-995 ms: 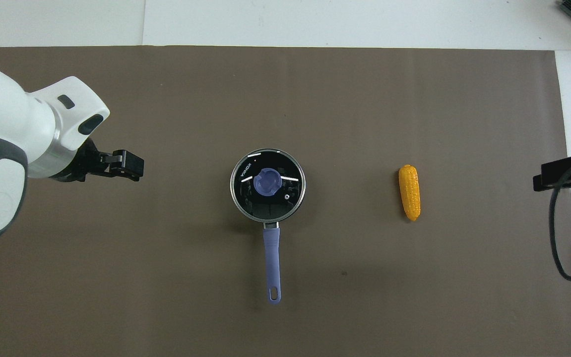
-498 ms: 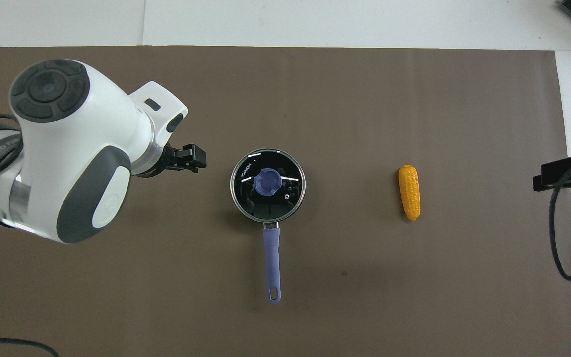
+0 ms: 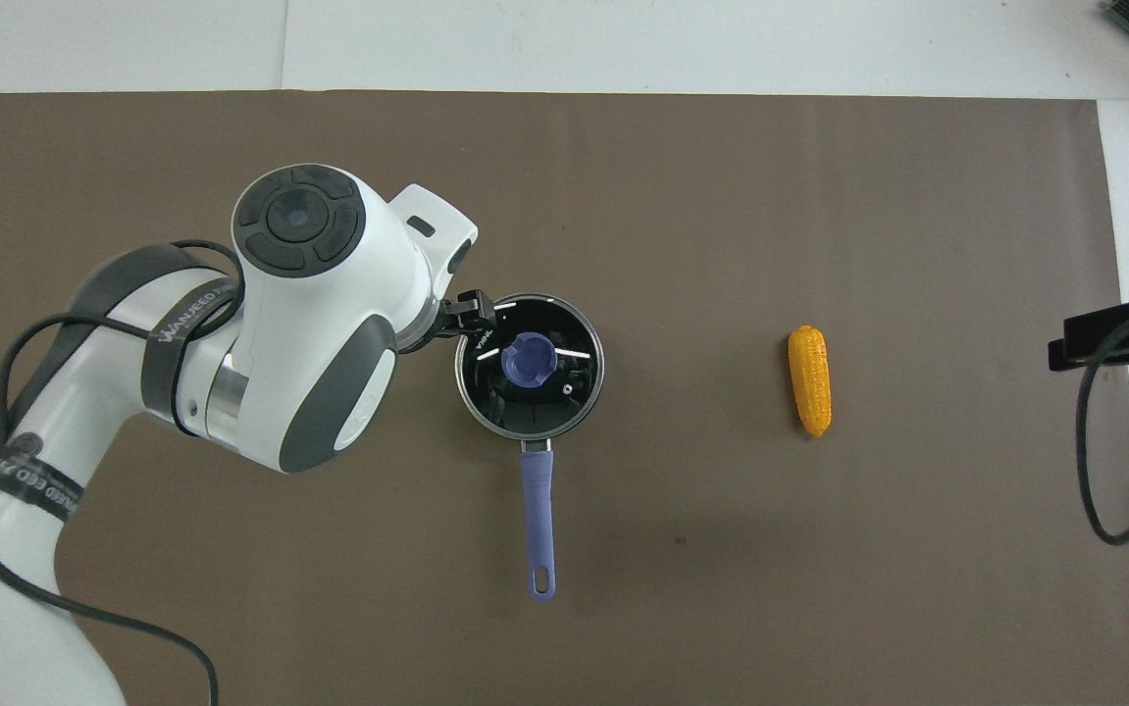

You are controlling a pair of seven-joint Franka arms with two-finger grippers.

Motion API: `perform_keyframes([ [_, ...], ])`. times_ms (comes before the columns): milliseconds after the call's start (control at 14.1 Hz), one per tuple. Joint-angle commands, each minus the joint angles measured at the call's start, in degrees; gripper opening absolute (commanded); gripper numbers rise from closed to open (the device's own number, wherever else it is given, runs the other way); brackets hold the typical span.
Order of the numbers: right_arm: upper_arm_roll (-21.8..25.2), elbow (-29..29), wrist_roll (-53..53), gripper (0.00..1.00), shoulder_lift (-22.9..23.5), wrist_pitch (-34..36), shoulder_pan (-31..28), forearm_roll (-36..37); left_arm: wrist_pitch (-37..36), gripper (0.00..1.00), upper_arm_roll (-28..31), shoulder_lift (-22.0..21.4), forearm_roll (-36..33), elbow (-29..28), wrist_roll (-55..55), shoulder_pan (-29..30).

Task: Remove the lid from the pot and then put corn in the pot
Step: 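Reach the left gripper to the blue knob on the pot lid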

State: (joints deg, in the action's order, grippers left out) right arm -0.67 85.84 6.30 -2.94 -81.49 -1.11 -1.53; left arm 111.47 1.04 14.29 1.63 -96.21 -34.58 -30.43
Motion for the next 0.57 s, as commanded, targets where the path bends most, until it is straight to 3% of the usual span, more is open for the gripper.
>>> perform_keyframes([
  [0,-0.56,5.64,0.12,1.0,-1.72,-5.85,0.23,-0.4,1.3,1.0,0.98,4.24,-0.4,3.12,-4.08,-3.48],
  [355,-0.56,13.72,0.47,1.0,-0.84,-17.01,1.2,-0.32,1.48,1.0,1.07,10.22,-0.58,10.41,-8.04,-7.71],
  [498,-0.56,16.98,0.21,1.0,0.47,-21.23,1.2,-0.32,0.77,1.0,1.07,10.32,-1.27,10.78,-8.04,-7.8],
])
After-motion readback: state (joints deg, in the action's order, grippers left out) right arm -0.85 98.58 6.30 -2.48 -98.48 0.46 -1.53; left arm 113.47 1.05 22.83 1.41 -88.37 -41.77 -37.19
